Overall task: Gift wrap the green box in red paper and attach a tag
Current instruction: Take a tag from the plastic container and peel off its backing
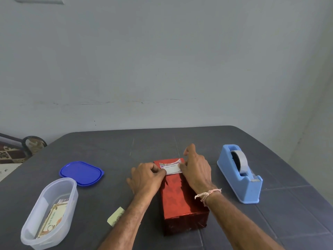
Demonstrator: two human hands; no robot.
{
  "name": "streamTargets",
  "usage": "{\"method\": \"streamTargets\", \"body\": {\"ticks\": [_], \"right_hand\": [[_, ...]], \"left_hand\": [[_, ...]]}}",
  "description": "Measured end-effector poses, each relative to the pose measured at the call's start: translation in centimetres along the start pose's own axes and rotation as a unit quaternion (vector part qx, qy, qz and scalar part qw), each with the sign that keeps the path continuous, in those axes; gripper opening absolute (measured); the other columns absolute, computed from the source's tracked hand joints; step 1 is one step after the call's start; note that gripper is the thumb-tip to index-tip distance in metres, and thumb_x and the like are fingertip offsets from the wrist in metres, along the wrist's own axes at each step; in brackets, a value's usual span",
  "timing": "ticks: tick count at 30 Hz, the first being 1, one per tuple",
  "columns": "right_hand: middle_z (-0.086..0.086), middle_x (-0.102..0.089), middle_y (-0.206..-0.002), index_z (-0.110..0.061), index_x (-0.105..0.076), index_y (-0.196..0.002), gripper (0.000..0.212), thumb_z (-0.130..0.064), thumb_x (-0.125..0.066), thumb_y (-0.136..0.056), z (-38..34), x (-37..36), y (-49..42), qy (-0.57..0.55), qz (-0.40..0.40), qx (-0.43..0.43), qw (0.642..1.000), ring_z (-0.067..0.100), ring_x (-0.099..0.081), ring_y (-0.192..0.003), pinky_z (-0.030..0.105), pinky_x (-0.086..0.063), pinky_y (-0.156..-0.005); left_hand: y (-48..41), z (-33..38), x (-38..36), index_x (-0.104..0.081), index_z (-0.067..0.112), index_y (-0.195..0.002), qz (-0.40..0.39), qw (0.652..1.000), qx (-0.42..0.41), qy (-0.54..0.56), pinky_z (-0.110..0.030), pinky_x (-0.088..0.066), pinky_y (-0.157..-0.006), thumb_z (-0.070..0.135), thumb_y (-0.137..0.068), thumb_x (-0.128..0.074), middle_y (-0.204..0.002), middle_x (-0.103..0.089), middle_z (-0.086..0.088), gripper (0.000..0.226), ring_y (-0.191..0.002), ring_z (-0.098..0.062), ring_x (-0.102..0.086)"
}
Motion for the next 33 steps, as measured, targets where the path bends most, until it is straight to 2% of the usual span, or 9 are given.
{"method": "streamTargets", "body": {"ticks": [5,10,13,16,20,22,26,29,33], "right_hand": [[-0.005,-0.065,-0.083,-0.026,-0.040,-0.108,0.031,-0.020,-0.067,-0.094,0.2,-0.7,0.0,0.010,0.000,0.007,1.000,0.015,-0.062,-0.071,0.036,-0.057,-0.062],[-0.005,-0.059,-0.087,-0.024,-0.045,-0.106,0.027,-0.018,-0.067,-0.092,0.6,-0.9,0.1,0.004,-0.004,0.009,1.000,0.016,-0.057,-0.078,0.025,-0.037,-0.055],[-0.003,-0.057,-0.103,-0.025,-0.050,-0.110,0.027,-0.020,-0.069,-0.092,1.4,-1.2,0.0,-0.028,-0.030,-0.013,0.999,0.016,-0.059,-0.084,0.029,-0.048,-0.064],[-0.006,-0.052,-0.112,-0.033,-0.062,-0.115,0.026,-0.019,-0.066,-0.093,1.6,-1.3,0.0,-0.041,-0.043,-0.007,0.998,0.013,-0.060,-0.087,0.031,-0.054,-0.069],[-0.014,-0.049,-0.104,-0.042,-0.072,-0.107,0.015,-0.043,-0.067,-0.093,2.0,-1.7,0.6,-0.053,-0.074,-0.007,0.996,0.003,-0.054,-0.083,0.025,-0.045,-0.066],[-0.015,-0.053,-0.103,-0.043,-0.072,-0.102,0.015,-0.049,-0.072,-0.088,2.6,-1.7,0.7,-0.094,-0.079,-0.031,0.992,0.002,-0.057,-0.084,0.027,-0.048,-0.070],[-0.013,-0.066,-0.103,-0.036,-0.073,-0.095,0.013,-0.034,-0.079,-0.084,3.6,-2.1,0.9,-0.216,-0.096,-0.099,0.966,0.006,-0.064,-0.093,0.036,-0.058,-0.086],[-0.005,-0.075,-0.098,-0.034,-0.076,-0.092,0.012,-0.026,-0.080,-0.084,4.3,-2.8,1.4,-0.320,-0.117,-0.165,0.926,0.016,-0.072,-0.094,0.043,-0.062,-0.087],[0.004,-0.075,-0.102,-0.037,-0.077,-0.088,0.015,-0.023,-0.077,-0.084,4.7,-3.4,1.8,-0.365,-0.123,-0.199,0.901,0.025,-0.072,-0.101,0.050,-0.060,-0.090]], "left_hand": [[-0.4,-0.4,-0.5,-0.069,0.031,-0.068,-0.002,1.000,-0.009,-0.006,-0.044,-0.043,-0.090,0.048,-0.079,-0.075,-0.083,-0.069,0.020,0.021,-0.104,-0.012,-0.056],[-0.3,-0.5,-0.4,-0.064,0.031,-0.066,0.008,1.000,-0.020,-0.014,-0.045,-0.046,-0.090,0.049,-0.075,-0.077,-0.079,-0.065,0.019,0.024,-0.100,-0.013,-0.056],[-0.4,-1.0,-0.7,-0.057,0.033,-0.072,0.000,0.999,-0.029,0.014,-0.045,-0.053,-0.083,0.050,-0.073,-0.079,-0.085,-0.061,0.018,0.028,-0.095,-0.013,-0.058],[0.0,-0.8,-1.3,-0.062,0.038,-0.087,-0.019,0.994,-0.084,0.074,-0.036,-0.055,-0.073,0.037,-0.082,-0.078,-0.100,-0.060,0.013,0.017,-0.096,-0.010,-0.057],[0.5,-0.7,-1.4,-0.071,0.042,-0.093,-0.014,0.991,-0.092,0.093,-0.032,-0.055,-0.072,0.039,-0.086,-0.075,-0.101,-0.056,0.014,0.009,-0.091,-0.002,-0.056],[0.5,-1.0,-1.6,-0.072,0.042,-0.090,-0.027,0.987,-0.070,0.139,-0.033,-0.057,-0.072,0.041,-0.081,-0.078,-0.100,-0.062,0.016,0.011,-0.090,-0.001,-0.061],[0.3,-1.9,-2.1,-0.076,0.037,-0.091,-0.076,0.962,-0.014,0.260,-0.031,-0.061,-0.075,0.025,-0.083,-0.080,-0.105,-0.071,0.009,0.014,-0.095,-0.007,-0.068],[0.4,-1.9,-2.2,-0.077,0.030,-0.097,-0.096,0.948,0.005,0.303,-0.016,-0.054,-0.062,0.015,-0.088,-0.076,-0.109,-0.069,0.003,0.018,-0.101,-0.013,-0.068],[0.7,-1.9,-2.3,-0.077,0.025,-0.099,-0.103,0.936,0.024,0.336,-0.012,-0.052,-0.059,0.011,-0.089,-0.076,-0.109,-0.070,0.000,0.017,-0.103,-0.013,-0.068]]}}
Point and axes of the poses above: each hand's wrist, its own y-axis away from the middle knuckle, its own x-axis out of the back of the hand, z = x × y, the point moved 6 cm from there along -y, towards the middle knuckle
